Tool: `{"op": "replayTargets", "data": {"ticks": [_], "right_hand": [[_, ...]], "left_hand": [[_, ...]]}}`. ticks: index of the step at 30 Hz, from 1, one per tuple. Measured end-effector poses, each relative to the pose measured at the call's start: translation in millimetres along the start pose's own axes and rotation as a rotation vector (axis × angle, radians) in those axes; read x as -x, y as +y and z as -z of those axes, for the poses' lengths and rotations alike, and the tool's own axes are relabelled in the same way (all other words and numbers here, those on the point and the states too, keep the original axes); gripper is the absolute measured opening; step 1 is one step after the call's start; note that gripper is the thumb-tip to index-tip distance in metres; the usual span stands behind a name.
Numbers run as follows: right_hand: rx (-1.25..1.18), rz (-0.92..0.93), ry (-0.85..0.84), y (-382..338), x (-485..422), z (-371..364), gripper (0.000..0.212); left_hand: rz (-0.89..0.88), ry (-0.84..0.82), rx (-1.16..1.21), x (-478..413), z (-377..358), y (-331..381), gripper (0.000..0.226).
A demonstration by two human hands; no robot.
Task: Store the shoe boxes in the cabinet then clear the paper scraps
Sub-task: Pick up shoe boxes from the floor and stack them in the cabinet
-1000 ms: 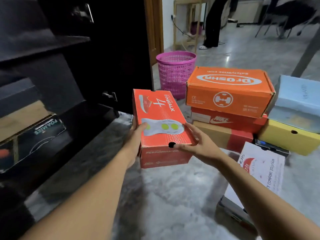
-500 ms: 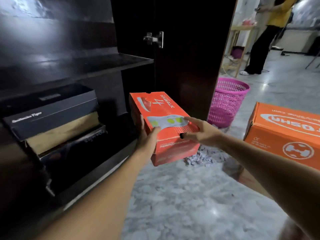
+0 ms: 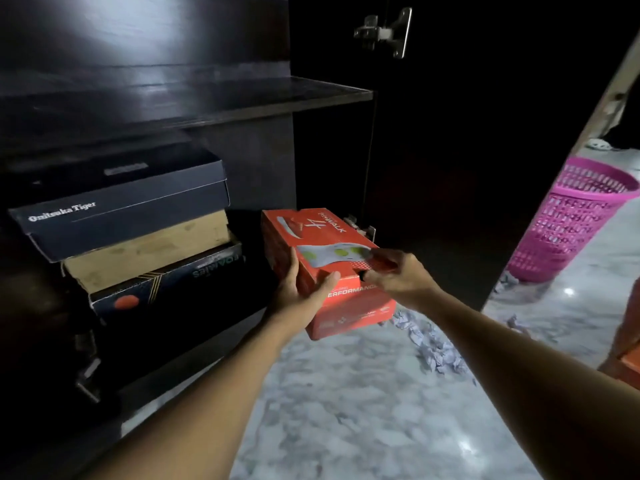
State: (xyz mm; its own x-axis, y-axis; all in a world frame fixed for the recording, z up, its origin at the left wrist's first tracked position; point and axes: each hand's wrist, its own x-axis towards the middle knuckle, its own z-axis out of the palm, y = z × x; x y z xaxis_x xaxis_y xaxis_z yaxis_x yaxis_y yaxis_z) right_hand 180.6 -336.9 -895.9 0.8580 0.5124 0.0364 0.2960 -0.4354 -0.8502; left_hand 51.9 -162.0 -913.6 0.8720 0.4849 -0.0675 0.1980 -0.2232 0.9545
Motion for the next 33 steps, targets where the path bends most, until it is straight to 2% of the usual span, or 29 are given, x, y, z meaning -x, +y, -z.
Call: {"op": "replayTargets", "data": {"ticks": [2,4,9,13,15,17,20,22,23,26,28,30,33], "right_hand": [[-0.031,-0.003,0.011,11,-20,-6,0.045],[-0.063,-0.025,0.018,21,-38,-14,0.054],[-0.106,-0.004,0.077,39,-77,-41,0.056],[-0.090,0.005,0.009,53,-111,-64,0.067],[-0.017,-0.024,0.016,63,-122,-78,0.072],[0.009,-0.029,0.089,66,-124,-92,0.077],[-0.056,0.052,0.372,65,-116,-109,0.086],[-0.140,0.060,0.537,69,-108,-122,0.080],[-0.184,0.032,0.565,71,-106,-129,0.071],[-0.327,-0.125,0.492,74,-112,-142,0.042],[-0.428,-0.193,0.453,72,-124,-143,0.033],[-0.467,-0.221,0.397,69,-138,-141,0.037],[-0.540,-0.250,0.277,66,-157,-141,0.058]], "left_hand": [[0.004,0.027,-0.015,-20,-6,-5,0.108],[0.021,0.060,-0.032,-41,-11,-10,0.098],[0.057,0.094,-0.084,-79,-19,-30,0.076],[0.051,0.105,-0.127,-100,-15,-54,0.079],[0.037,0.093,-0.247,-108,-13,-66,0.080],[0.001,0.138,-0.354,-113,-15,-69,0.073],[-0.113,0.265,-0.427,-120,-19,-66,0.058],[-0.210,0.309,-0.498,-125,-21,-66,0.049],[-0.253,0.313,-0.540,-127,-22,-67,0.045],[-0.303,0.288,-0.623,-134,-21,-69,0.042],[-0.316,0.279,-0.648,-144,-19,-68,0.040],[-0.305,0.253,-0.675,-158,-16,-63,0.039],[-0.271,0.231,-0.689,-180,-11,-55,0.040]]}}
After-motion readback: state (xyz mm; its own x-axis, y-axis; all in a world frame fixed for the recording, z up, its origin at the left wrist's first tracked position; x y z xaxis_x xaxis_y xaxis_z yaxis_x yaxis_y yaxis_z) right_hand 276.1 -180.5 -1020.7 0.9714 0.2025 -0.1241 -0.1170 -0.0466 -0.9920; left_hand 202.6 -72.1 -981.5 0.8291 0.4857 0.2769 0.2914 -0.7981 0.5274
